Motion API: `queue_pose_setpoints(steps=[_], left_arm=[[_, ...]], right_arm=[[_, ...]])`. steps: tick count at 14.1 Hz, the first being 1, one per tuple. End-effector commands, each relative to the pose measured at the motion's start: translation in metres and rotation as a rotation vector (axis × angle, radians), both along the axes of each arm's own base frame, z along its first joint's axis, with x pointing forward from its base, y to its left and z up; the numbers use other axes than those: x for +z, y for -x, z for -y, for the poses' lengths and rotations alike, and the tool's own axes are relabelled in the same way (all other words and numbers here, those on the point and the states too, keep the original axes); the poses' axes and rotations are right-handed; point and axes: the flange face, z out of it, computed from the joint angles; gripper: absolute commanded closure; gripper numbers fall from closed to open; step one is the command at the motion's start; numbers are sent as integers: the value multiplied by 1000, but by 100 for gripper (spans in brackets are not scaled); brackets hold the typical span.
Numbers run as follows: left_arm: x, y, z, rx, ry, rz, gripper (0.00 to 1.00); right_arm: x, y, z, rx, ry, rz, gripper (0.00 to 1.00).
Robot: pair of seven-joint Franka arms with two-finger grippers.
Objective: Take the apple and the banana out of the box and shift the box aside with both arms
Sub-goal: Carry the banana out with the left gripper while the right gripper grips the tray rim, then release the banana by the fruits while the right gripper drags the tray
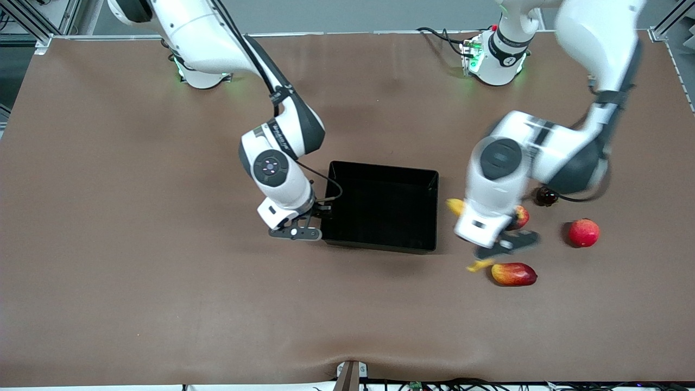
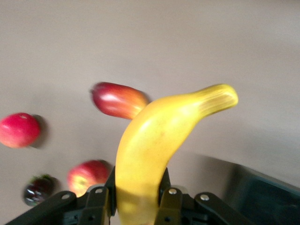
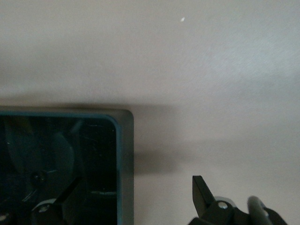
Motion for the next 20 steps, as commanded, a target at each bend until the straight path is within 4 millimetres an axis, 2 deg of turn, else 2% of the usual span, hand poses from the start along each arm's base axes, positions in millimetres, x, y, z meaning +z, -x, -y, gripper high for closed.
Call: queue_pose_setpoints(steps=[1,2,3,4,5,8,11,12,14,15,17,18,19,20], left_arm=[[-24,-17,-70,-27,6,-63,100],[-37,-23,-88,-19,15,-67,100],[-53,-29,-101,-8,33,-67,100],[-72,-35,-124,18,49,-67,100],[-89,-39,-144,42,66,-62,100],[-125,-48,-187,5,42,-42,100],[-134,-51,-218,-39,28,-31,100],[-142,-51,-224,-34,27,-34,100],[-159,-53,-240,-17,30,-29,100],[-167,-54,-249,-11,27,-29,100],[-173,-53,-251,-6,27,-35,100],[-177,-52,-249,-1,34,-40,85],[-177,-52,-249,-1,33,-40,65],[-176,-52,-249,10,37,-36,15]], right_arm=[[-8,3,-5,-29,-22,-20,34],[-12,8,-10,-32,-19,-29,71],[-18,9,-12,-44,-6,-30,77],[-20,13,-17,-43,-4,-33,100],[-16,9,-13,-72,-12,-36,100],[-11,7,-11,-64,-7,-32,100],[13,-9,10,-102,-24,-37,100],[28,-15,16,-108,-25,-49,100],[64,-28,41,-124,-24,-62,100],[84,-34,60,-111,-28,-67,100],[113,-42,101,-94,-31,-106,100],[126,-45,120,-103,-32,-115,100],[140,-48,139,-109,-33,-116,100],[149,-48,158,-100,-33,-126,100]])
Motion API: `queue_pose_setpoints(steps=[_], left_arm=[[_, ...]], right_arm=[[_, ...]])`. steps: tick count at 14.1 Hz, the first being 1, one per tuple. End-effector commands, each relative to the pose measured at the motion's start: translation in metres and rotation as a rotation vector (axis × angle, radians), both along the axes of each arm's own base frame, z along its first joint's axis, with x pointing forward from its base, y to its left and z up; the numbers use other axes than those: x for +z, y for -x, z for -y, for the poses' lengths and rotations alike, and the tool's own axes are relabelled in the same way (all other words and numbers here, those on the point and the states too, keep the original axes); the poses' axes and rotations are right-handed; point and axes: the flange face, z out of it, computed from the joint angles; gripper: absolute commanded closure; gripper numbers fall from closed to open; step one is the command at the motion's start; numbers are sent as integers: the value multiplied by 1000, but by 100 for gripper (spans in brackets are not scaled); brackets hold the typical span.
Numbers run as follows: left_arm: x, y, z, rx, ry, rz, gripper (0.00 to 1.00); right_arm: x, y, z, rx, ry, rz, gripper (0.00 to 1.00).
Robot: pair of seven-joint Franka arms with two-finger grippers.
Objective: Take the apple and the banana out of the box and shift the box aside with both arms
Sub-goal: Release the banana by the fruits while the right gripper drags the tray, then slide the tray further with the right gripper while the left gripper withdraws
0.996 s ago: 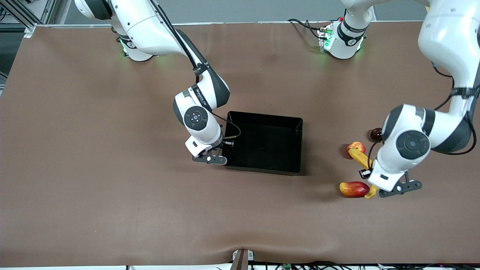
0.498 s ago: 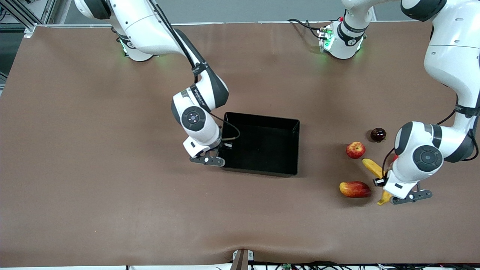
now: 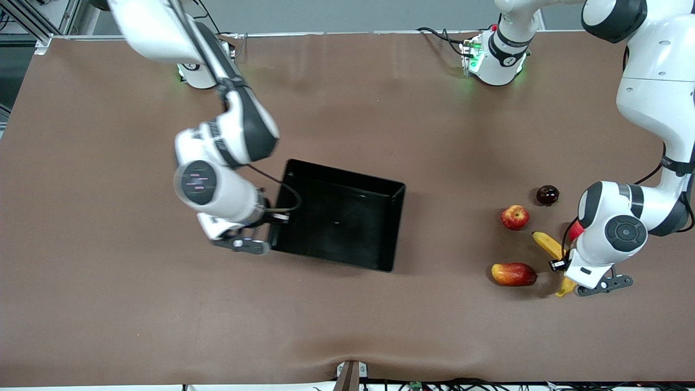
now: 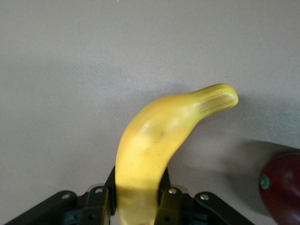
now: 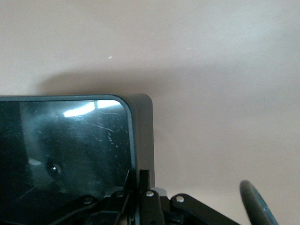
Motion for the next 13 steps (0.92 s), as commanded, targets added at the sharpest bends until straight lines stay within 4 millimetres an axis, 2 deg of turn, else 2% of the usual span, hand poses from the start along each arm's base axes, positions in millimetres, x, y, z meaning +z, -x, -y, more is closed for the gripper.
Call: queue_pose_setpoints(steps=[1,4,7,8,9,10,12,13], left_arm=[[15,-8,0,9,0,32,0],[87,-13,-10,43,-8,112,0],[200,-4,-16,110,11,203,0],[233,1,-18,93,-1,227,0],[263,9,-5,67,-16,222,0],[299,21,9,67,-32,222,0],[349,47,27,73,-17,204,0],[362,55,32,79,22,195,0]], right_arm=[[38,3,50,22,-33,-4,100],[55,2,128,46,-42,10,100],[45,6,225,83,-30,-6,100],[41,8,240,80,-31,-13,100],[36,10,252,78,-30,-22,100],[29,11,279,86,-16,-25,100],[2,19,334,83,-12,-35,100],[-19,28,363,96,-16,-19,100]])
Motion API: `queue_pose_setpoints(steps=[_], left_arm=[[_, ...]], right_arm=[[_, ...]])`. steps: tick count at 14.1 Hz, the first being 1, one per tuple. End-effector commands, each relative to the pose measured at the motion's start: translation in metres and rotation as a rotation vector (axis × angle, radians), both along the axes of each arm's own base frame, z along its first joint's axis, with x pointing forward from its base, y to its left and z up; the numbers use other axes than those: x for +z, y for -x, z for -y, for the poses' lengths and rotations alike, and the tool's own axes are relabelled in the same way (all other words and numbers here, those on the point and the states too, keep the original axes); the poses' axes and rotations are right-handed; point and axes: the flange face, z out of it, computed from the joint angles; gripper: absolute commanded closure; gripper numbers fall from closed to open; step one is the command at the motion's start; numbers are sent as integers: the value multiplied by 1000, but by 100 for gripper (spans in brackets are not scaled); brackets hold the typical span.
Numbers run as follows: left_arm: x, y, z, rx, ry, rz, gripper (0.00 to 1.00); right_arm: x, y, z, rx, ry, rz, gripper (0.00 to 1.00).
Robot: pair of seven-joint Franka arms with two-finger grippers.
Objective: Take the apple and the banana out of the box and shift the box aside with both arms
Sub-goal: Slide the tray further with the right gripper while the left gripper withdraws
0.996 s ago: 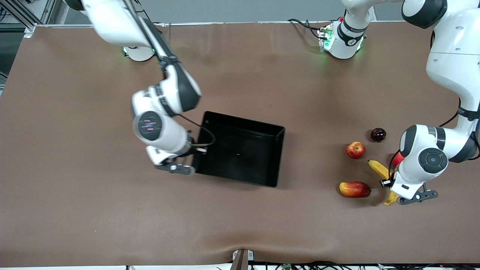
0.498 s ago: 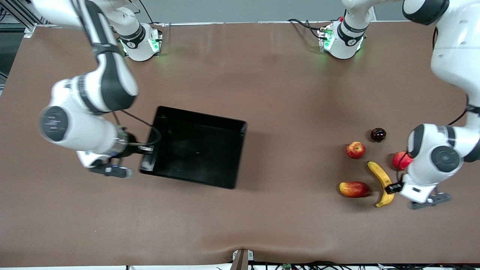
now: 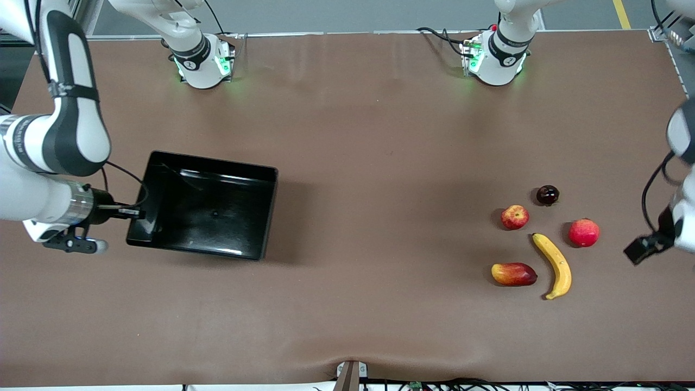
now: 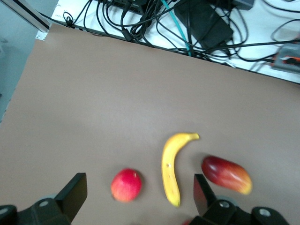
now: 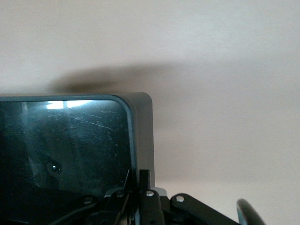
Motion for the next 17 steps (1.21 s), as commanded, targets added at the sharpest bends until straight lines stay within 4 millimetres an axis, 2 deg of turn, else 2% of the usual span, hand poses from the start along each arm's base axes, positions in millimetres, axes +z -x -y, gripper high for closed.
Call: queue_pose_setpoints(steps=[1,3,5,7,8,9,12,15,17], left_arm=[[44,35,12,-3,71,-21,0],[53,50,19,9,76,-75,0],[68,67,34,-65,73,-118,0],[86,89,21,-140,124,-168,0],[92,98,7,-184,173,-195,0],[95,106,2,-201,204,-215,0],[106,133,5,-197,234,-234,0],[109,141,18,-181,267,-238,0],[111,142,23,-184,269,-236,0]], right_arm=[[-41,31,73,47,-24,45,100],[-69,47,125,80,-31,88,100],[-91,54,152,68,-62,88,100],[-105,56,159,44,-99,90,100],[-113,58,167,35,-96,89,100],[-120,59,173,33,-94,91,100],[-139,65,183,55,-107,75,100],[-150,68,185,49,-113,57,99],[-145,63,179,67,-116,54,0]])
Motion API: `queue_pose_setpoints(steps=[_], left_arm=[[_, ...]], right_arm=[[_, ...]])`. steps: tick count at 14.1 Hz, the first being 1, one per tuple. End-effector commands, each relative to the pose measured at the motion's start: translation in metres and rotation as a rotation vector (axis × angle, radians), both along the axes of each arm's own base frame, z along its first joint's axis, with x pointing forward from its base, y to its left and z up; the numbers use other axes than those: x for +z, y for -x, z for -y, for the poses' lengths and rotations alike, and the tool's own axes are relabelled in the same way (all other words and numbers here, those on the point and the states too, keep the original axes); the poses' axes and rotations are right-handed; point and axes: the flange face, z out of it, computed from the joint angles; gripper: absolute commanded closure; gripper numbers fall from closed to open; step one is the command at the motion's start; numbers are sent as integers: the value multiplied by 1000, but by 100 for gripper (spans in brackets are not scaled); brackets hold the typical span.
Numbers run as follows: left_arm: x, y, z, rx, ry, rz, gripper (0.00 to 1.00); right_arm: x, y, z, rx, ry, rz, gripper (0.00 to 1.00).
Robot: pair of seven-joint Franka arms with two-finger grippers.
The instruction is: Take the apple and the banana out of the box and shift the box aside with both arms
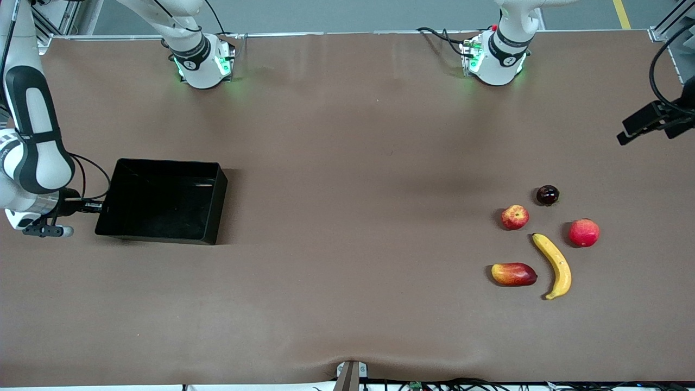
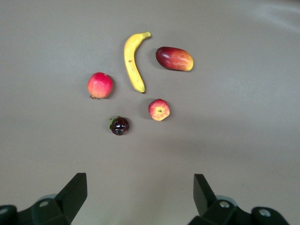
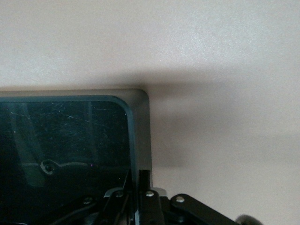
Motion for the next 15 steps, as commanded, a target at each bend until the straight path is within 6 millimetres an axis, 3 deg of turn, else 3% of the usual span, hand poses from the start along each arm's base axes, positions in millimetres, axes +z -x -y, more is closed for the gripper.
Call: queue_pose_setpoints(steps=[1,3,5,8,11,15], left_arm=[[3,6,4,5,20,5,0],[3,2,5,-3,15,33,0],[5,0,4,-10,4,64,0],[5,2,18,-30,3,59,0],[-2,-2,16,-15,5,46,0],[-4,-7,20,-13,6,63,0]], right_arm=[[3,-1,-9,27,-45,-16,0],[5,-3,-8,26,-43,-16,0],[52,-27,13,58,-31,42,0],[151,-61,25,154,61,34,0],[217,-81,3,271,229,66,0],[226,-69,-1,278,186,31,0]])
